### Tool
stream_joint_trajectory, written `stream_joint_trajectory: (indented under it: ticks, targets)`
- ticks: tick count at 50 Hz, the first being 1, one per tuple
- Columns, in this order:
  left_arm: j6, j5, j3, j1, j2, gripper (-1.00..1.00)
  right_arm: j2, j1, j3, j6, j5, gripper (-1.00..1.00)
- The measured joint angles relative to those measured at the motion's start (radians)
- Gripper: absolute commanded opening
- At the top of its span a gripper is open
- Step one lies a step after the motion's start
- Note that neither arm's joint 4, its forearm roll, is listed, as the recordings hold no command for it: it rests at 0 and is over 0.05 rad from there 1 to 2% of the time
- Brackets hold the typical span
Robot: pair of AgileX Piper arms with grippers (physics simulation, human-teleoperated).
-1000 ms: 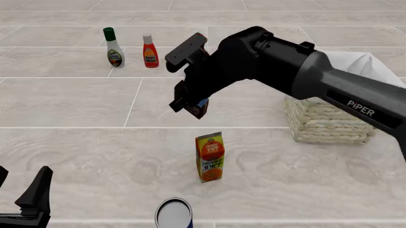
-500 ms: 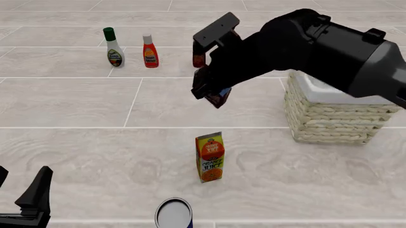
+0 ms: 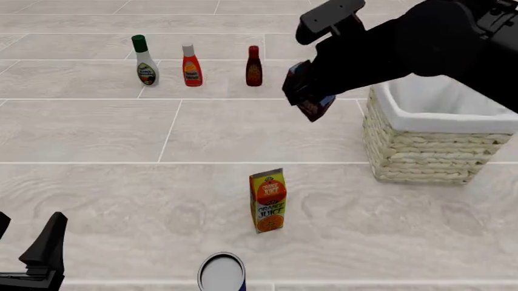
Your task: Pick the chocolate pudding and place it in the basket.
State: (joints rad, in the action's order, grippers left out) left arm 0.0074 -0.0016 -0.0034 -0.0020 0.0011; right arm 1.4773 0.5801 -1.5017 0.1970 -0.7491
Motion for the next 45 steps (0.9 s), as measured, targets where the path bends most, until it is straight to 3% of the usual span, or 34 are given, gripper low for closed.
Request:
stream_joint_trajectory:
  ticks: [45]
  targets:
    - [0.0,0.0,0.0,0.0,0.0,1.0,-0.241,-0.157,0.102,-0.011,-0.038,-1.0]
